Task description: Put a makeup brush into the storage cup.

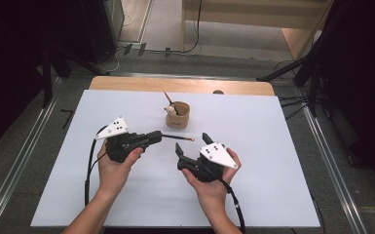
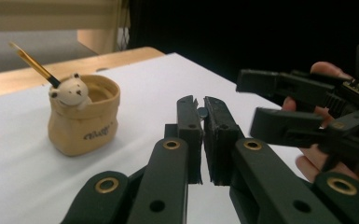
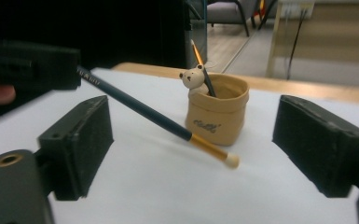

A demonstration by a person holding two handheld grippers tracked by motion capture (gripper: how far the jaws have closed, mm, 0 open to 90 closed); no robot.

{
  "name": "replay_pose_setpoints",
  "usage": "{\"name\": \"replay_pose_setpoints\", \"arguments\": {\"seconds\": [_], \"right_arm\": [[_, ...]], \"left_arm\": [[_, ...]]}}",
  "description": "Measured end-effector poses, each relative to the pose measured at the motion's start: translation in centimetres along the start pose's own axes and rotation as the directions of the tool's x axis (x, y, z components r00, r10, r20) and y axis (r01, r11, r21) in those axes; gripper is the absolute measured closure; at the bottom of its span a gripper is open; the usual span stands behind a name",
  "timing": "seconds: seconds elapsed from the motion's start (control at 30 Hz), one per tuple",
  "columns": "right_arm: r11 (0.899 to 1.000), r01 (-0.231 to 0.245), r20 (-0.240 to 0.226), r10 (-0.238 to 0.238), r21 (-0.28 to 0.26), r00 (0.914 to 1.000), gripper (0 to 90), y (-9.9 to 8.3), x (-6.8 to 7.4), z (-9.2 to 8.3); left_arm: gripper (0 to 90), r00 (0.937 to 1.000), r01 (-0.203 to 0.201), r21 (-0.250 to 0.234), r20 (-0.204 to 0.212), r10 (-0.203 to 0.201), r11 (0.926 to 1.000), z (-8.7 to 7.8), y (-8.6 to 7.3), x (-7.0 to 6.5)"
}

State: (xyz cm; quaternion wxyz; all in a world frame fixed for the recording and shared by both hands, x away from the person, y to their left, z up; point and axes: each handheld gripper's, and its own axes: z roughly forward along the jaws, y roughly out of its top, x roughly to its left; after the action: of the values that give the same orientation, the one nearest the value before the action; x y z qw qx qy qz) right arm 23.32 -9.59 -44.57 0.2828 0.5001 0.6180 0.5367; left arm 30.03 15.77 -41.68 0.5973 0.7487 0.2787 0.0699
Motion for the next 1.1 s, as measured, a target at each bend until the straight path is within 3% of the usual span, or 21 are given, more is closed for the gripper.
{"name": "replay_pose_setpoints", "arguments": {"seconds": [0.07, 0.13, 0.23, 0.3, 0.43, 0.53, 0.57, 0.63, 0.77, 0.87, 1.0, 1.1], "right_arm": [[0.994, -0.108, -0.027, 0.108, 0.011, 0.9938, 2.1, -0.2, -0.6, 0.1], [0.981, -0.190, -0.056, 0.192, 0.029, 0.9799, 0.0, -0.4, -1.0, 0.2], [0.954, -0.296, -0.088, 0.299, 0.044, 0.9503, 0.0, -0.7, -1.4, 0.4], [0.935, -0.352, -0.101, 0.356, 0.051, 0.9291, 0.0, -0.8, -1.4, 0.3], [0.903, -0.422, -0.137, 0.429, 0.080, 0.8928, 0.0, -0.9, -1.3, 0.5], [0.868, -0.485, -0.155, 0.496, 0.105, 0.8543, 0.6, -1.1, -1.4, 0.6], [0.857, -0.504, -0.157, 0.516, 0.111, 0.8422, 2.6, -1.2, -1.4, 0.7], [0.839, -0.533, -0.149, 0.543, 0.106, 0.8261, 8.1, -1.2, -1.6, 0.8], [0.820, -0.563, -0.132, 0.572, 0.099, 0.8096, 13.5, -1.2, -2.1, 0.9], [0.802, -0.587, -0.144, 0.597, 0.110, 0.7891, 13.6, -1.2, -2.4, 1.1], [0.767, -0.630, -0.139, 0.641, 0.122, 0.7547, 15.0, -1.2, -2.7, 1.2], [0.753, -0.646, -0.146, 0.658, 0.126, 0.7388, 16.4, -1.2, -2.9, 1.2]], "left_arm": [[86.5, 1.0000, -0.003, -0.030, -0.001, 0.003, 0.9995, 0.0, -0.2, 0.0], [86.5, 1.0000, 0.003, -0.059, 0.006, -0.002, 0.9982, 0.0, -0.5, 0.1], [86.4, 0.9999, 0.007, -0.108, 0.016, -0.005, 0.9941, 0.1, -1.1, 0.2], [86.4, 0.9999, -0.003, -0.116, 0.011, 0.004, 0.9932, 0.3, -1.5, 0.1], [86.5, 0.9997, -0.008, -0.138, 0.022, 0.011, 0.9905, 0.7, -1.9, -0.2], [86.5, 0.9995, -0.008, -0.161, 0.028, 0.013, 0.9870, 0.8, -2.1, -0.5], [86.5, 0.9995, -0.005, -0.161, 0.030, 0.010, 0.9870, 0.9, -2.2, -0.6], [86.4, 0.9993, -0.006, -0.165, 0.036, 0.013, 0.9863, 1.0, -2.3, -0.7], [86.4, 0.9987, -0.007, -0.168, 0.049, 0.016, 0.9858, 1.3, -2.6, -1.0], [86.5, 0.9985, -0.013, -0.171, 0.050, 0.022, 0.9853, 1.5, -2.8, -1.3], [86.4, 0.9981, -0.020, -0.175, 0.054, 0.030, 0.9844, 1.7, -2.9, -1.6], [86.4, 0.9976, -0.029, -0.178, 0.056, 0.039, 0.9836, 1.8, -3.0, -1.8]]}}
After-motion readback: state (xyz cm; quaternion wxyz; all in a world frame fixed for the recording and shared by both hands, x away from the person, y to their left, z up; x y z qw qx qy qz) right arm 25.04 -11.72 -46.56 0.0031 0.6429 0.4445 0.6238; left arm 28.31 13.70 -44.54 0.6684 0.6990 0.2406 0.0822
